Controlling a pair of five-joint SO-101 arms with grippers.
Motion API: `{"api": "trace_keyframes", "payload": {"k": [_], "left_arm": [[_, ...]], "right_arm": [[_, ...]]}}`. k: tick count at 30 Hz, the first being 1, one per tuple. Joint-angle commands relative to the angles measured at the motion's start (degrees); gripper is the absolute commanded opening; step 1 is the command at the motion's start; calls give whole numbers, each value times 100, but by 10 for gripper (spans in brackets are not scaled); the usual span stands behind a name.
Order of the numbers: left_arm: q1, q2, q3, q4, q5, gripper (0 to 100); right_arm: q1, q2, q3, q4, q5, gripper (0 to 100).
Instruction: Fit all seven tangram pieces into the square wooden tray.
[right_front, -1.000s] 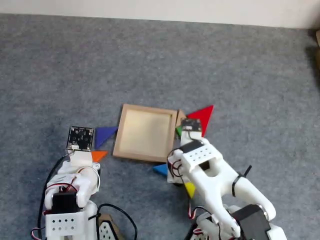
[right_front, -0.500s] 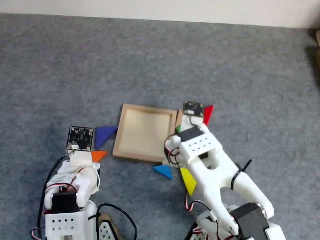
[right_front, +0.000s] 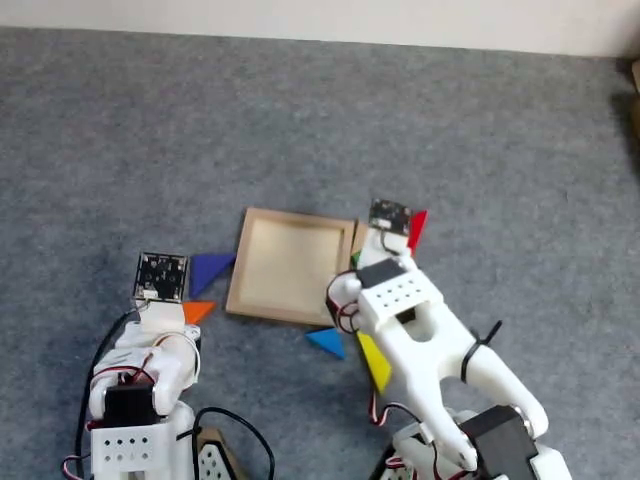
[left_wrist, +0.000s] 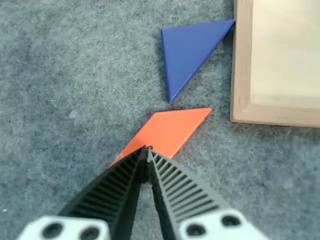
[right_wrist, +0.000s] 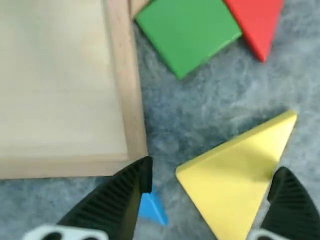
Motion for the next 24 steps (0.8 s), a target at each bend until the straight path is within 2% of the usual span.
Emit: {"api": "trace_keyframes", "payload": {"k": [1,4,19,24], "left_arm": [[48,-251,110,9,-44,5],[48,-251,110,9,-44,5],[48,-251,110,9,-44,5],[48,-251,110,9,-44,5]], "right_arm": [[145,-22,84,-321,-97,357],[330,-22,92,-330,-88,357],[330,-22,347,-338,-88,356],[330,-22,347,-338,-62,288]]}}
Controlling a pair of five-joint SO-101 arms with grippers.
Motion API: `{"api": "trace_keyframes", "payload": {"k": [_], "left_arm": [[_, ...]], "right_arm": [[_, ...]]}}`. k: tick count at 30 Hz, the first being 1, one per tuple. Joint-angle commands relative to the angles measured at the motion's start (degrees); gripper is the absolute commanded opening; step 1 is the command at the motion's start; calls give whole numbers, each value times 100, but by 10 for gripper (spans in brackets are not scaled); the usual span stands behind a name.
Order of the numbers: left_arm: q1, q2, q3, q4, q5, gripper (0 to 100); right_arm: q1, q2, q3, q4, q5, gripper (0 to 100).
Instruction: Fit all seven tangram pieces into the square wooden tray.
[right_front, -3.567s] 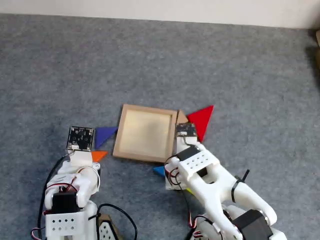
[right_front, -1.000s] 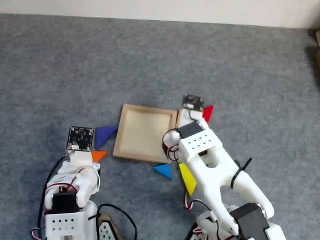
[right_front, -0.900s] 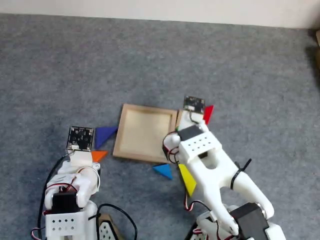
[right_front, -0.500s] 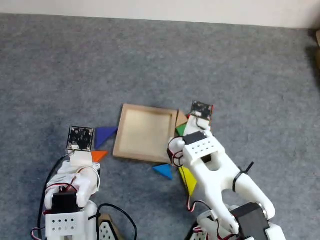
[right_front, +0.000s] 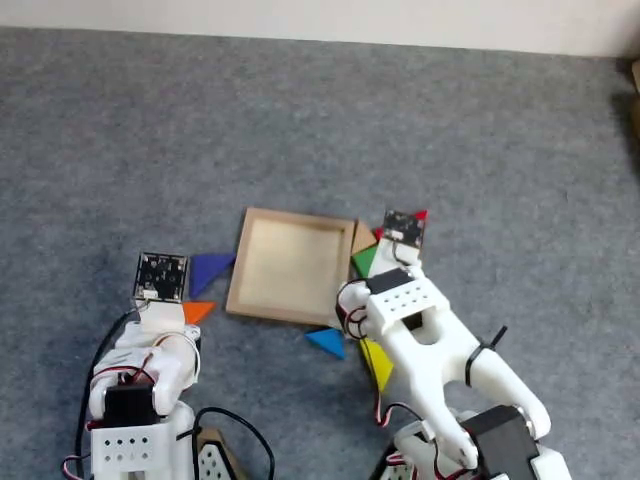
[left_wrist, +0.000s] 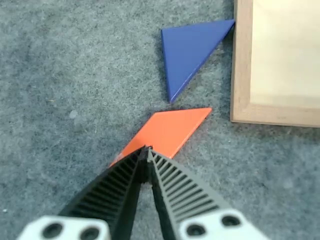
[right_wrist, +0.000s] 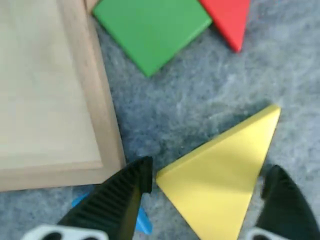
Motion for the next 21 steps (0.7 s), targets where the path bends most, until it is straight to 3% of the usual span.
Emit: {"api": "trace_keyframes", "payload": {"k": [1,21], "left_arm": [[48,-251,110,9,-44,5],[48,-251,110,9,-44,5]], "right_arm": [[92,-22,-22,-66,-26,277],[48,-75,136,-48,334,306]]}}
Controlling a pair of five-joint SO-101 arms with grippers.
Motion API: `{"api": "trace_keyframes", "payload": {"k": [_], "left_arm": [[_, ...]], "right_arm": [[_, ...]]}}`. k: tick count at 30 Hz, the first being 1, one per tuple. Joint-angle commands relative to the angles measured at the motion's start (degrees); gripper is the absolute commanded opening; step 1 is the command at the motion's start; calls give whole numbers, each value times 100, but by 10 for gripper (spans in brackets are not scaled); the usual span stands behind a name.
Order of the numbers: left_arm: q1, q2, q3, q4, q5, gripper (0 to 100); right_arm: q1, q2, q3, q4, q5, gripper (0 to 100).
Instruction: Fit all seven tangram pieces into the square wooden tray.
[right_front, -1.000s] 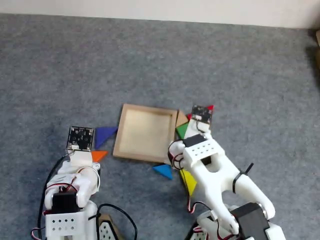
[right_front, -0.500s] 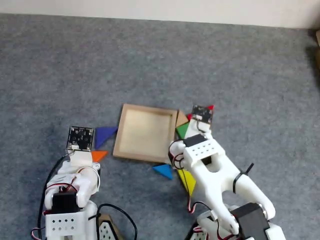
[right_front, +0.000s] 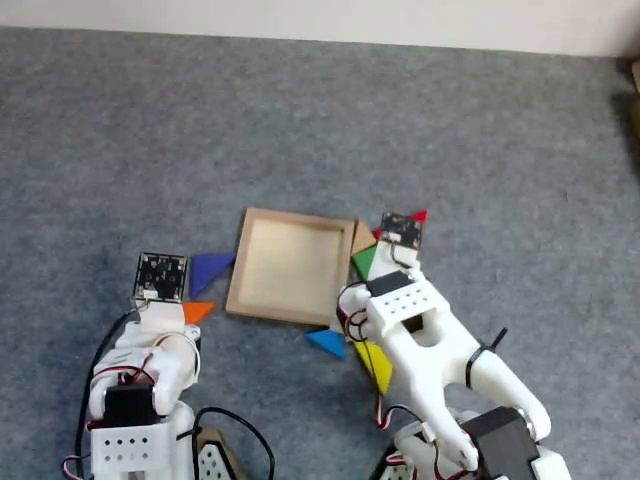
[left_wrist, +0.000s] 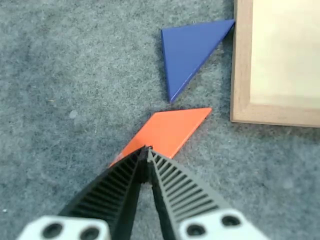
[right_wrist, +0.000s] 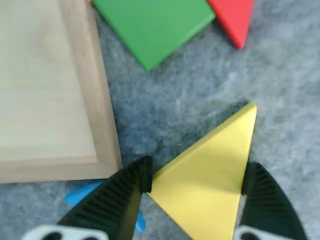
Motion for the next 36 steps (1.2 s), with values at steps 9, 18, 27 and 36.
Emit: {"api": "trace_keyframes", "payload": {"k": [9,18,27,36], "left_arm": [[48,-251,110,9,-44,5],[48,-251,110,9,-44,5],[48,-251,110,9,-44,5],[48,-251,110,9,-44,5]], "right_arm": [[-497,-40,66,-22,62,400],[-497,-31,277,-22,97,400],[-488,-31,295,-22,105,380],[-418,-31,286,-22,141,293]]}}
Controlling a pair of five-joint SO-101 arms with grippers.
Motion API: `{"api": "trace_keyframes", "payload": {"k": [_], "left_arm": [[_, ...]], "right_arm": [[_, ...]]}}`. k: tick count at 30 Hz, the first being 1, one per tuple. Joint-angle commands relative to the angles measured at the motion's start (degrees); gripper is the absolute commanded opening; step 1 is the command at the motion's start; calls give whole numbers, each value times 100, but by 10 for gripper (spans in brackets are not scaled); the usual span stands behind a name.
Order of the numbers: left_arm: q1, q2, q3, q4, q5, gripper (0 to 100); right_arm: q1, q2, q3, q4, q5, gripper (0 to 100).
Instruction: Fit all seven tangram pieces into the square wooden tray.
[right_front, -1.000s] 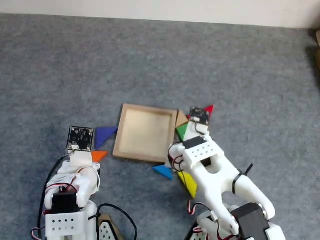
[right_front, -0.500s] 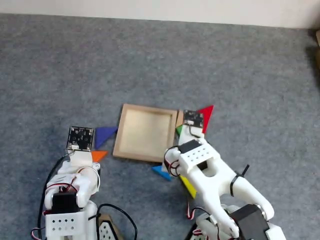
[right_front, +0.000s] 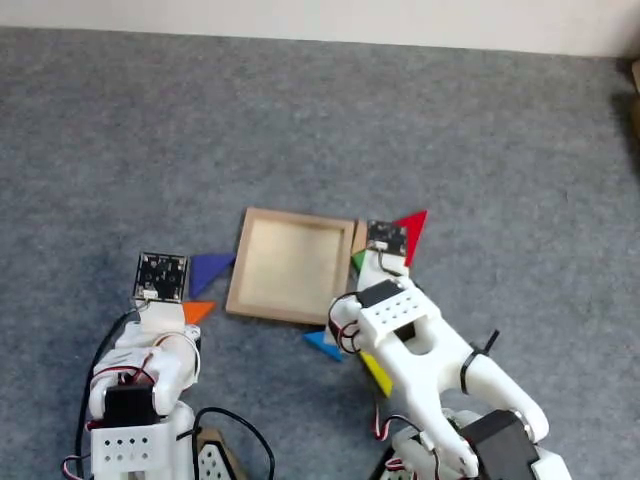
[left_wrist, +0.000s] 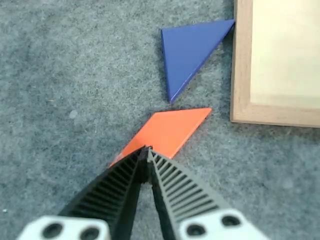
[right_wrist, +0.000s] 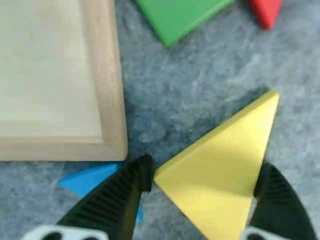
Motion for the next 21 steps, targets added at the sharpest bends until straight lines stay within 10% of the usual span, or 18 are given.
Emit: {"api": "trace_keyframes", "payload": {"k": [1,21], "left_arm": [[48,-251,110,9,-44,5],[48,-251,110,9,-44,5]], "right_arm": [[31,-22,66,13,202,293],[242,-57,13,13,958,142]]}}
